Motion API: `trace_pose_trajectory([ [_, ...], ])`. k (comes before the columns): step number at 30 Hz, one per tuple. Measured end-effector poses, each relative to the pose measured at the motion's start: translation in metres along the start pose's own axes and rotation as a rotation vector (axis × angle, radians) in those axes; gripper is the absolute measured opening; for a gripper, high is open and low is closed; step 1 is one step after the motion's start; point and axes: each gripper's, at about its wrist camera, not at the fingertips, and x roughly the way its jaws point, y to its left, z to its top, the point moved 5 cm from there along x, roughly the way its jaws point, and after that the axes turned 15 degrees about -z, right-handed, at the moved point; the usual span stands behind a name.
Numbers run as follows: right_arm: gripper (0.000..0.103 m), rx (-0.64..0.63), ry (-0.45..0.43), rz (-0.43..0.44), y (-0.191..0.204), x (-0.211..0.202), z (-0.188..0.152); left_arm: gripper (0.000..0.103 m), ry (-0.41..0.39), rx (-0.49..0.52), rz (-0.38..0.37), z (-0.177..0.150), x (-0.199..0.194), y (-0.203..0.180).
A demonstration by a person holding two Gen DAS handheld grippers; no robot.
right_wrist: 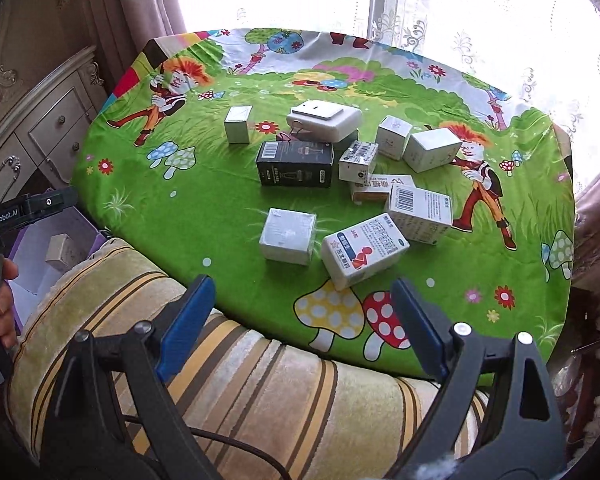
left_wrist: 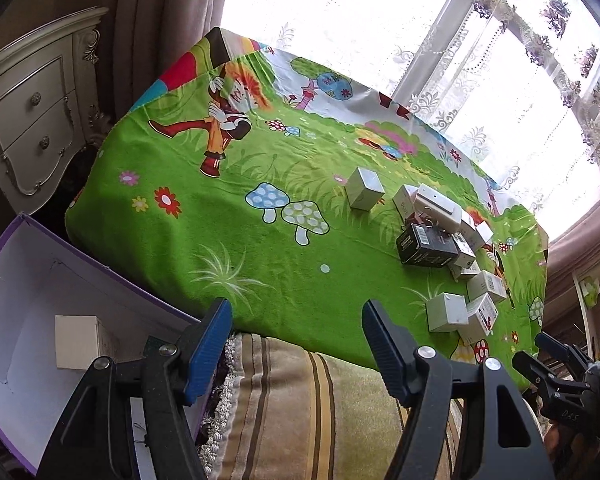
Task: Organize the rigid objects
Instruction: 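Grasp a small white cube box with the left gripper while the right returns to the bed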
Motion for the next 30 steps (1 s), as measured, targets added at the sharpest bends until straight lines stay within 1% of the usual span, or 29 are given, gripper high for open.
trace_pose_trajectory([
  [5, 0.091, 0.020, 0.042, -0.003, -0.016, 0.020, -0.002, 0.068, 0.055, 0.049, -0.050, 0.000, 0.022, -0.025],
  [9, 0.091, -0.013, 0.074, -0.013, -0.025, 0.038, -0.001, 0.068, 0.100, 0.071, -0.082, -0.003, 0.039, -0.042],
  [12, 0.091, -0.040, 0.087, 0.002, -0.028, 0.049, 0.001, 0.068, 0.132, 0.074, -0.099, -0.007, 0.051, -0.053],
  [18, 0.091, -0.140, 0.096, 0.008, -0.027, 0.072, 0.006, 0.068, 0.199, 0.103, -0.120, -0.016, 0.074, -0.074],
  [22, 0.091, -0.190, 0.097, 0.005, -0.024, 0.084, 0.010, 0.068, 0.228, 0.115, -0.125, -0.018, 0.087, -0.086],
  [30, 0.091, -0.215, 0.114, 0.018, -0.020, 0.106, 0.012, 0.068, 0.285, 0.161, -0.129, -0.025, 0.111, -0.111],
])
